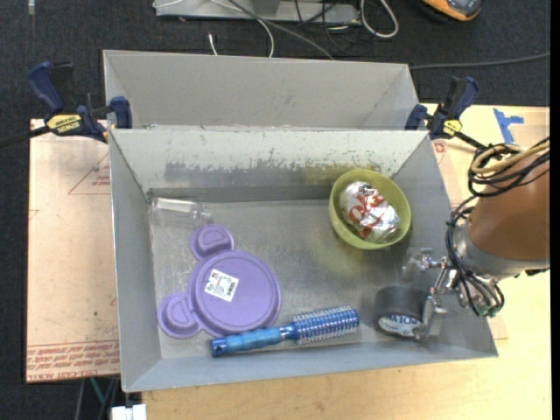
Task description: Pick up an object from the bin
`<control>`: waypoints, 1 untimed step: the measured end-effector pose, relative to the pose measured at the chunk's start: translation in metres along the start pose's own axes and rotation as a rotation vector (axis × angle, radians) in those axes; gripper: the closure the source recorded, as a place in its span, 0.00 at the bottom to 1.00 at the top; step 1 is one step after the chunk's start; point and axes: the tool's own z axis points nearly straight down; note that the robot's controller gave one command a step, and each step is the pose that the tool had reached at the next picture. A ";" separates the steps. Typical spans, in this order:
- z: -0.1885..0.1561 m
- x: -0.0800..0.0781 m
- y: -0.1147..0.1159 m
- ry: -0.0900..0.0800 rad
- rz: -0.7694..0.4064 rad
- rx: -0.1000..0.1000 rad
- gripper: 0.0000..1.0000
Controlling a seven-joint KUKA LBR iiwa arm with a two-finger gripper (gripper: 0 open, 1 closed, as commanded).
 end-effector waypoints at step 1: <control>0.012 0.007 0.105 -0.002 -0.311 -0.010 0.00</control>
Offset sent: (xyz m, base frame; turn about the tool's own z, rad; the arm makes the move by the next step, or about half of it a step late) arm -0.0013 0.0053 -0.0488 0.0336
